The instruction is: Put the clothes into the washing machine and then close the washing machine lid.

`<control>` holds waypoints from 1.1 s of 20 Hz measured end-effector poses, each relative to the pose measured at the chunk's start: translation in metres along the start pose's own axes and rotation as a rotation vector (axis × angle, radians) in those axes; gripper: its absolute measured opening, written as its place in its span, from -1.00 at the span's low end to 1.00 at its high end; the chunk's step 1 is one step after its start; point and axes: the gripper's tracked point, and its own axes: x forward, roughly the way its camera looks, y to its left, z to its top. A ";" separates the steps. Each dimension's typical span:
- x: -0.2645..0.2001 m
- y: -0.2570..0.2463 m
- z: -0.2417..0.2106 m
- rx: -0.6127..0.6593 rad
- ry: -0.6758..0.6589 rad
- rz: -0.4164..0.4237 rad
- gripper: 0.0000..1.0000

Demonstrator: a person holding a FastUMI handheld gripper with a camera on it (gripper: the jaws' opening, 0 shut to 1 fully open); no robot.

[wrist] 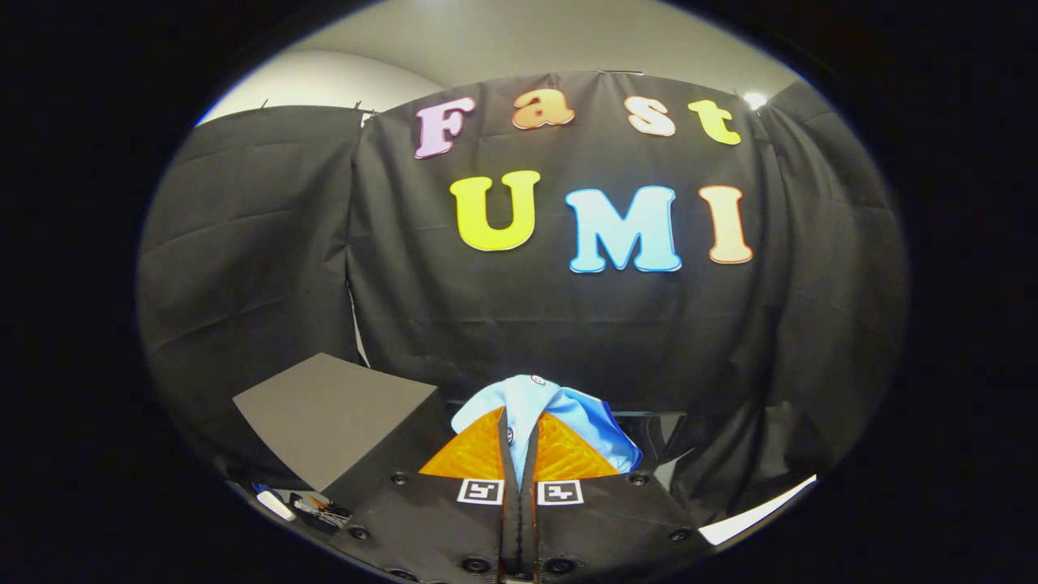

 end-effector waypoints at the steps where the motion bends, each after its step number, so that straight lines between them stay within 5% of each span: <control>1: 0.002 -0.008 -0.002 0.009 -0.001 -0.008 -0.97; 10: 0.026 -0.012 -0.044 0.019 0.053 0.013 -0.97; 22: 0.092 -0.013 -0.217 0.073 0.321 -0.046 -0.97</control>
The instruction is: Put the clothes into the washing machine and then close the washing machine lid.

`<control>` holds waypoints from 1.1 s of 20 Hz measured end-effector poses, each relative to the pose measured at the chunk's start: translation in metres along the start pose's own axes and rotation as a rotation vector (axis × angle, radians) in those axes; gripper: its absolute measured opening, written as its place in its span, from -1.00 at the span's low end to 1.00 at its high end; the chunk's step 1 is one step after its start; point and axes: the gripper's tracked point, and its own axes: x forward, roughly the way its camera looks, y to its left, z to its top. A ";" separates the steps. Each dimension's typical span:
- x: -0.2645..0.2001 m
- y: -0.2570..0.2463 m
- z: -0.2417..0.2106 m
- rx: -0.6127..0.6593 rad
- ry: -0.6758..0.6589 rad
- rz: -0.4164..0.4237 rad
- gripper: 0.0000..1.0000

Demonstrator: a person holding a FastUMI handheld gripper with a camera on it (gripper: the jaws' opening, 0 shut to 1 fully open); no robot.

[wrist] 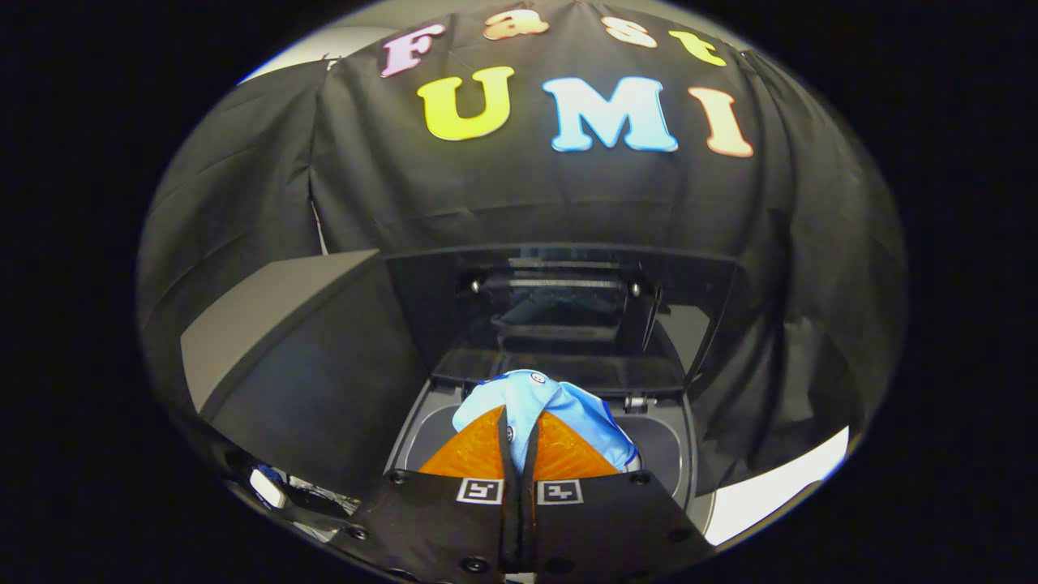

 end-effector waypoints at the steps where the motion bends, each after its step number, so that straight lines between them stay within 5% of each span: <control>1: 0.013 -0.003 -0.012 0.026 0.021 -0.006 -0.97; 9: 0.093 -0.034 -0.104 0.119 0.247 -0.085 -0.96; 20: 0.111 -0.037 -0.137 0.129 0.353 -0.107 -0.97; 21: 0.111 -0.037 -0.135 0.135 0.347 -0.104 -0.95; 22: 0.112 -0.042 -0.133 0.152 0.328 -0.126 -0.63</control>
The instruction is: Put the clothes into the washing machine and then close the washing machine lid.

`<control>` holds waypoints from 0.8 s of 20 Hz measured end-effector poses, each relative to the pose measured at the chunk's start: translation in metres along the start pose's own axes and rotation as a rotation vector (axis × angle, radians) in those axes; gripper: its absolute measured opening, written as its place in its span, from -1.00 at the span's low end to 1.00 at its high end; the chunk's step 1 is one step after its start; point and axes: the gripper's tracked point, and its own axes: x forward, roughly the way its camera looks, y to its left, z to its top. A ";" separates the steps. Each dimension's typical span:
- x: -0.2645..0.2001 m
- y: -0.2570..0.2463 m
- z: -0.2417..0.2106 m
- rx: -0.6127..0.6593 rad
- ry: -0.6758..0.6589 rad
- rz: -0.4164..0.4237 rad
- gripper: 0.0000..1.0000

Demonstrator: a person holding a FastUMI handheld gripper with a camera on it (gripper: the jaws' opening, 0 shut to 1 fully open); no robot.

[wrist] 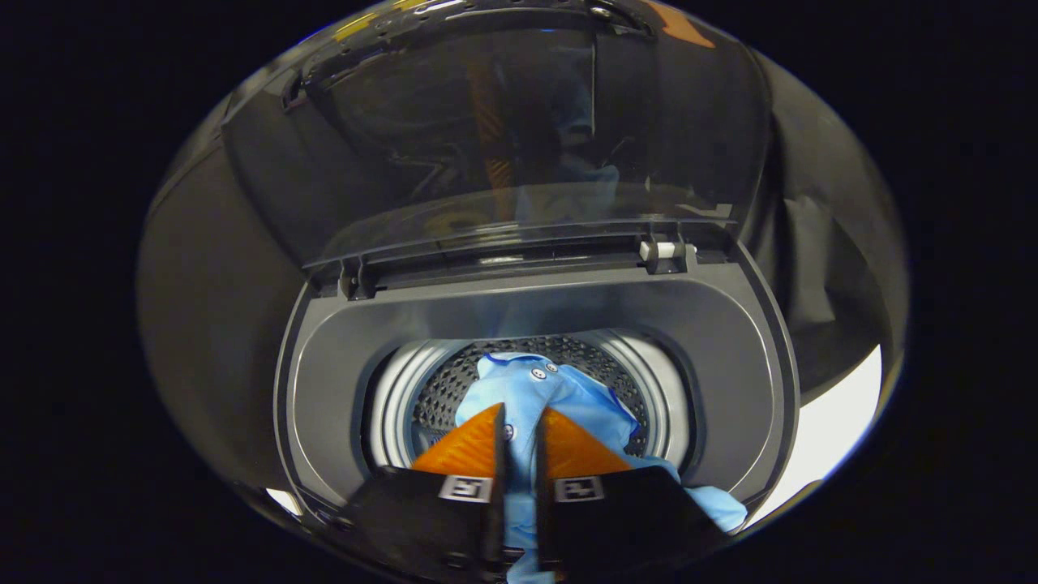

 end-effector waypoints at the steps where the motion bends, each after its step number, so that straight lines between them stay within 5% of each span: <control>1: -0.006 0.001 0.003 0.016 0.000 0.001 -0.31; 5: -0.010 0.004 0.004 0.036 0.007 0.024 0.96; 16: -0.038 0.009 0.032 0.007 -0.081 0.064 0.96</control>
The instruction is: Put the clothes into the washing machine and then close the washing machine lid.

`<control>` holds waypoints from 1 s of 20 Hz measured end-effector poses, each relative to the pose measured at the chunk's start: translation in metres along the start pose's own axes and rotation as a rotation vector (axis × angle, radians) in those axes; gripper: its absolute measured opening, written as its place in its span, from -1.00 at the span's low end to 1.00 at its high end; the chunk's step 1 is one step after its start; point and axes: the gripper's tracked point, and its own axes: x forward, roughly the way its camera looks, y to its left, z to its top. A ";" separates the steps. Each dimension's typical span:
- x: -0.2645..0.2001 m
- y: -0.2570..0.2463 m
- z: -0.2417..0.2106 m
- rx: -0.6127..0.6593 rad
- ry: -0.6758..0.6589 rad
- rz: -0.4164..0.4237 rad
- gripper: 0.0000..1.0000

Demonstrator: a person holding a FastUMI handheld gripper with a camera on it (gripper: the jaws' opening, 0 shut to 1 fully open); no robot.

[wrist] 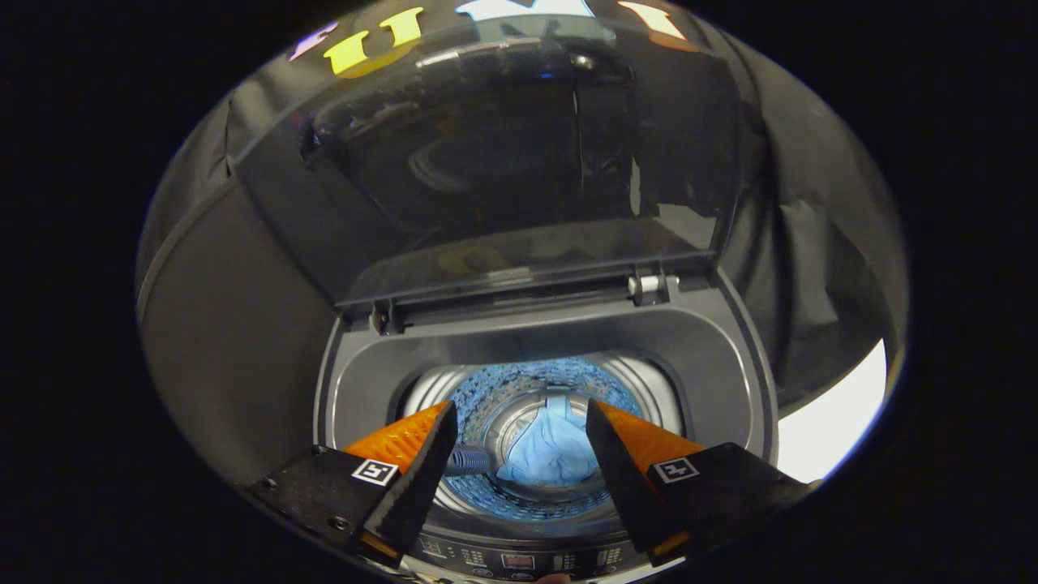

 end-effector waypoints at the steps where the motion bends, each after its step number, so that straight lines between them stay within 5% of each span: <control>1: -0.003 0.000 0.007 -0.002 -0.019 0.000 0.96; 14: -0.117 0.038 0.180 -0.092 -0.496 0.111 0.95; 20: -0.134 0.049 0.217 -0.135 -0.542 0.101 0.95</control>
